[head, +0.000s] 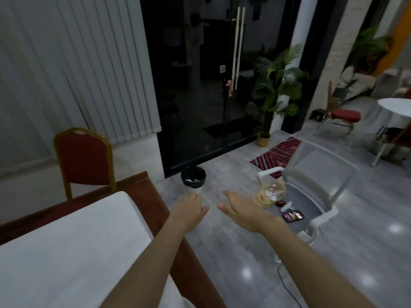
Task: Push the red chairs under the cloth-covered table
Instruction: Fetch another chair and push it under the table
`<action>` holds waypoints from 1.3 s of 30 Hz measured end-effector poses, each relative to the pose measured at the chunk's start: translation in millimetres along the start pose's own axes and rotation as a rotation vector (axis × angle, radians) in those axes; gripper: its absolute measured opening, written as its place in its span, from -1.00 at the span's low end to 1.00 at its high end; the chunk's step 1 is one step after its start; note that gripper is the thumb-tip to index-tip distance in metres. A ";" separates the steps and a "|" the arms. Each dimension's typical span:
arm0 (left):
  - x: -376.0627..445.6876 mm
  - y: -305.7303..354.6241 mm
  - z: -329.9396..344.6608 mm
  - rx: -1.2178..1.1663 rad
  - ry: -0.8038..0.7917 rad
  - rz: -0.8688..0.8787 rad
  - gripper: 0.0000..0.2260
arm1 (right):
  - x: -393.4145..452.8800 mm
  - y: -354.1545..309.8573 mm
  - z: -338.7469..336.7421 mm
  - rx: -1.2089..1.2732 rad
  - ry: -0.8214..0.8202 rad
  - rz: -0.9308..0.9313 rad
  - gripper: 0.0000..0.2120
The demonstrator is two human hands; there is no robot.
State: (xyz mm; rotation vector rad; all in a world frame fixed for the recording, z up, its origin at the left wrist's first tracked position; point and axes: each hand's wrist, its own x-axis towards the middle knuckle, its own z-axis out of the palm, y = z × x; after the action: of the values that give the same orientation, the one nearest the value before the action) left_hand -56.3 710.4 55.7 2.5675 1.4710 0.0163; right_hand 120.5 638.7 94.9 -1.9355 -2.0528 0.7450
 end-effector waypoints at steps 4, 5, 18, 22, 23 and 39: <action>45.5 -26.8 2.9 0.003 -0.013 -0.099 -0.65 | 60.1 10.1 -6.8 -0.012 -0.061 -0.083 -0.33; 57.1 -32.9 0.9 -0.013 -0.008 -0.131 -0.65 | 74.6 11.8 -10.7 -0.015 -0.062 -0.098 -0.33; 176.3 -89.4 -28.5 -0.066 0.043 -0.338 -0.65 | 250.1 29.1 -34.7 0.062 -0.189 -0.275 -0.17; 183.5 -142.6 -41.9 -0.073 0.079 -0.480 -0.62 | 297.8 2.8 -32.1 0.033 -0.260 -0.372 -0.20; 185.2 -157.4 -44.2 -0.067 0.090 -0.510 -0.61 | 309.5 -4.4 -30.7 0.031 -0.277 -0.401 -0.29; 264.4 -395.1 -81.4 -0.158 0.174 -0.749 -0.61 | 579.3 -164.3 -16.5 -0.004 -0.318 -0.597 -0.34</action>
State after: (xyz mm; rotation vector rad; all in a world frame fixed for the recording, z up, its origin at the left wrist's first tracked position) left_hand -267.2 1144.1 50.0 1.7929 2.2915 0.2442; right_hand -75.0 1208.3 87.9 -1.1377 -2.6201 0.9275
